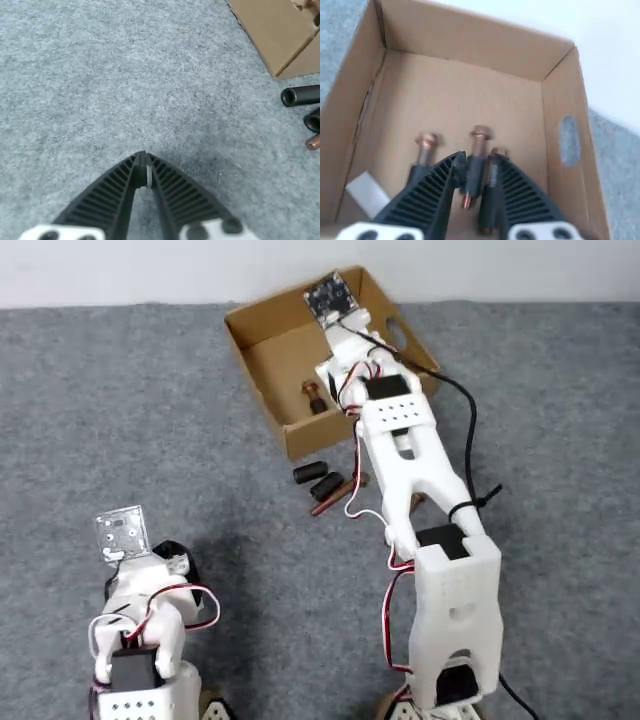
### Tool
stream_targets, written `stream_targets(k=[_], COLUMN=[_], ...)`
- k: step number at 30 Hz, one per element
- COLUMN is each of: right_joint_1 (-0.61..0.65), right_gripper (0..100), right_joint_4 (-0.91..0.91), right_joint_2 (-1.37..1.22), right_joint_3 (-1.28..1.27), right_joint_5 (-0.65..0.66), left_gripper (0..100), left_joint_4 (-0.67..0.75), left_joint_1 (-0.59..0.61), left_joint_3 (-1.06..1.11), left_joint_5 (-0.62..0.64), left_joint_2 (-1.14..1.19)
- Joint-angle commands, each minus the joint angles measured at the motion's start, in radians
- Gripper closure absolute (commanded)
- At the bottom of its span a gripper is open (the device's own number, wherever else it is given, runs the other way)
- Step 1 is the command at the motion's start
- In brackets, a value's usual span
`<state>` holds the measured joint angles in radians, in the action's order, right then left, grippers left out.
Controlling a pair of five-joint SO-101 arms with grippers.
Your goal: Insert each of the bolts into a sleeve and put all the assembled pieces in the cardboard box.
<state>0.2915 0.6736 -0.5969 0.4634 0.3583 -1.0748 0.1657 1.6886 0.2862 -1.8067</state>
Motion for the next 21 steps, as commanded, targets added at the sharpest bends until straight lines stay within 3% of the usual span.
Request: stream_targets(k=[1,21], right_joint_1=[0.012,0.079], right_gripper=[98.5,98.7], right_joint_4=[0.107,0.895], right_joint_2=[0.082,0.206], right_joint_3=[0.058,0.058], right_joint_5=[0.003,-0.494], left_gripper=[99,99], left_joint_4=[0.023,0.023], left_joint_1=[0.009,0.009], left_joint_3=[-0.004,-0.004], left_joint_5=[0.008,0.008], left_joint_2=[0.000,0.000])
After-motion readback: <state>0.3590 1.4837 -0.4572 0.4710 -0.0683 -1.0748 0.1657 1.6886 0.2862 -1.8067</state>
